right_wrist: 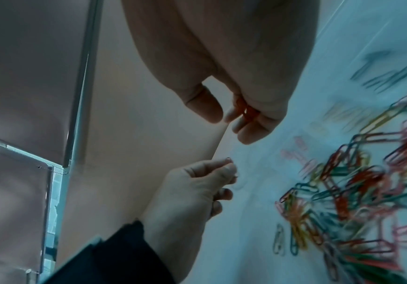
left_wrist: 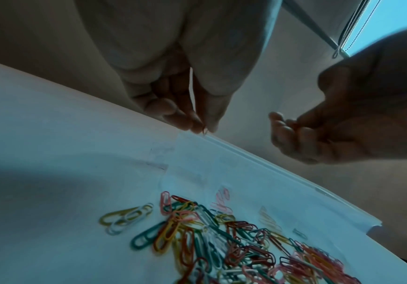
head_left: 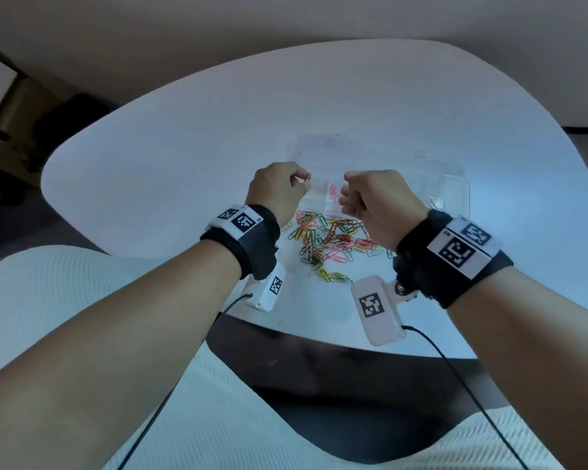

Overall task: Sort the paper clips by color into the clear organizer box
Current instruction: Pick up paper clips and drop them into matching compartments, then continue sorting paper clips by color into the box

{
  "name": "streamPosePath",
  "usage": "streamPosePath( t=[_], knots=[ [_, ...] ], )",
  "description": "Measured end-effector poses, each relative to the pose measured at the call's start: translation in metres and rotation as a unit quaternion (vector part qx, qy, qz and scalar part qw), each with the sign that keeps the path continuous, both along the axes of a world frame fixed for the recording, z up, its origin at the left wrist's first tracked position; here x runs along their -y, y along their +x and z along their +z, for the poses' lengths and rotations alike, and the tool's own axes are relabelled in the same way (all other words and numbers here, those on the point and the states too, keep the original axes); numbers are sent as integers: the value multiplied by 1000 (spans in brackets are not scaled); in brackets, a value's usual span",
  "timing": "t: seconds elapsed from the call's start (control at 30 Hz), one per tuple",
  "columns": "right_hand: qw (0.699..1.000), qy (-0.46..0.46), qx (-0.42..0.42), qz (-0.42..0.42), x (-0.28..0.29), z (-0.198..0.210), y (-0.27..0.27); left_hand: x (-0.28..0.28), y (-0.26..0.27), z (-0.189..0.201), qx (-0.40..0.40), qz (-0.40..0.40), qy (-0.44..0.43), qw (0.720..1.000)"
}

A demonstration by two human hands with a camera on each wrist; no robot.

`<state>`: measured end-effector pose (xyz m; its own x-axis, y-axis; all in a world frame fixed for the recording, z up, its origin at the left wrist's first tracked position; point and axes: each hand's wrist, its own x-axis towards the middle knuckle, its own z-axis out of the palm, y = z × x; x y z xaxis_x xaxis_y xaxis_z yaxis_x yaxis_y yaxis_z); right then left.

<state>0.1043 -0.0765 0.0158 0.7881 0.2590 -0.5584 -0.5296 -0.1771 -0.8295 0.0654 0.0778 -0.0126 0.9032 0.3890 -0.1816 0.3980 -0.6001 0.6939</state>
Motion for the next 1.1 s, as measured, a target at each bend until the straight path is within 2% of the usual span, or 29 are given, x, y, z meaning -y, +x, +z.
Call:
streamPosePath(
  t=[0.1, 0.23, 0.37, 0.57, 0.7, 0.77, 0.9, 1.0, 1.1],
  knots=[
    [1000, 2, -12, -19, -22, 3, 6, -3, 2, -3, 1, 5, -10, 1000],
    [1000, 2, 17, 6, -40, 0, 8, -10, 5, -3, 29, 1, 41, 999],
    [995, -25, 9, 93, -44, 2, 4, -14, 4, -7, 2, 0, 54, 999],
    [999, 15, 38, 22, -16, 10, 3, -11, -2, -5, -39, -6, 5, 999],
    [992, -31, 66, 101, 31, 14, -3, -8, -8, 2, -59, -8, 33, 998],
    [974, -123, 92, 166, 56, 8, -10, -6, -11, 8, -88, -12, 86, 992],
    [895, -294, 100, 319, 94, -18, -27, 6, -21, 11, -212, -118, 187, 952],
    [831, -371, 117, 397, 102, -33, -41, 18, -32, -1, -248, -181, 161, 938],
    [815, -397, 147, 396, 101, -44, -47, 26, -41, -14, -222, -200, 142, 944]
  ],
)
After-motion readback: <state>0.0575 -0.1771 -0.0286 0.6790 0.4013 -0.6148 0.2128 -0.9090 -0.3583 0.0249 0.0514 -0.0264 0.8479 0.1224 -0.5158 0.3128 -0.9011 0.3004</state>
